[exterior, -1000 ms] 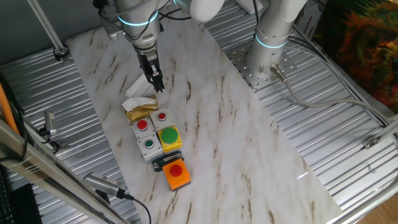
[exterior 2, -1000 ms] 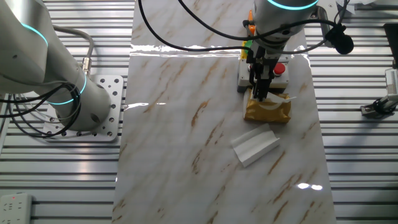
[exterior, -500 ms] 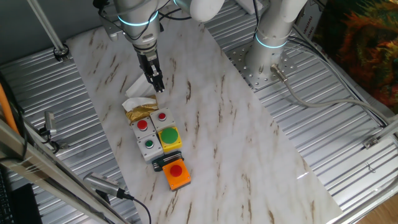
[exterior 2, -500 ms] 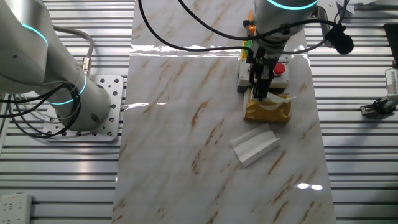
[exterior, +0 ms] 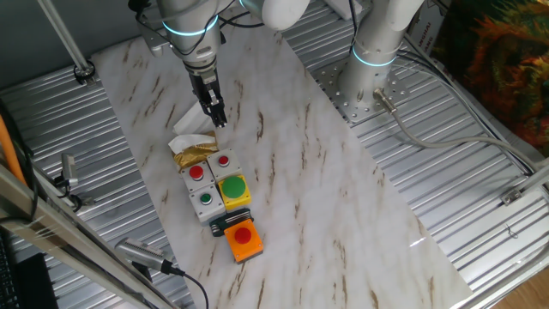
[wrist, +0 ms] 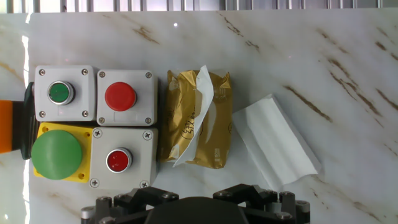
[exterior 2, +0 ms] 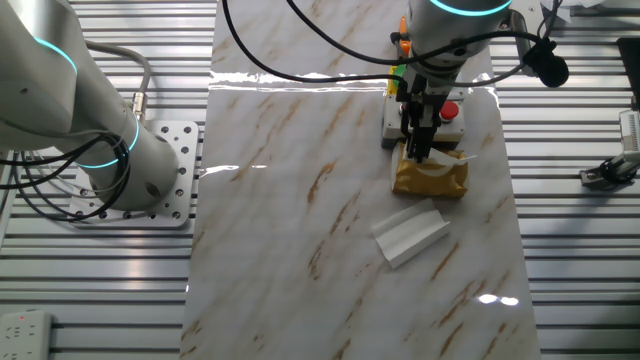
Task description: Pull out a napkin
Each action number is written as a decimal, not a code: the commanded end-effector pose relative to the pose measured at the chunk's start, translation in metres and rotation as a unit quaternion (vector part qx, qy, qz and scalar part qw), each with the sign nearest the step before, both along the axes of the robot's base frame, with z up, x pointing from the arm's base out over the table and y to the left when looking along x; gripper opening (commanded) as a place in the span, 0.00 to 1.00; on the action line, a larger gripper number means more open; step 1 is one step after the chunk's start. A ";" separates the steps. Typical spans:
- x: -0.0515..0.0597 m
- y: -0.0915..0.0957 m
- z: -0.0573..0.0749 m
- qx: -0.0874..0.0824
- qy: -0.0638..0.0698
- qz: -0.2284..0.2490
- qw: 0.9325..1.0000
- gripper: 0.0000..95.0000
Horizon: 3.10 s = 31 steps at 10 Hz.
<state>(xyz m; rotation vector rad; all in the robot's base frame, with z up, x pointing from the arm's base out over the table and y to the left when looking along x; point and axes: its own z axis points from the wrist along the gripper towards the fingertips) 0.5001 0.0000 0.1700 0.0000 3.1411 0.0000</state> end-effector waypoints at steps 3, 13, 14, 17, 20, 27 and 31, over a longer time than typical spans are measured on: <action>0.000 0.000 0.002 0.055 0.031 -0.041 0.997 0.00; 0.002 -0.001 0.003 0.033 0.033 -0.043 0.998 0.00; 0.005 -0.001 0.003 0.032 0.032 -0.043 0.998 0.00; 0.017 -0.001 0.000 0.023 0.026 -0.046 0.998 0.00; 0.023 0.000 -0.010 0.022 0.016 -0.046 0.999 0.00; 0.050 0.003 -0.027 0.026 0.013 -0.053 0.998 0.00; 0.052 0.004 -0.038 0.025 0.001 -0.055 0.998 0.00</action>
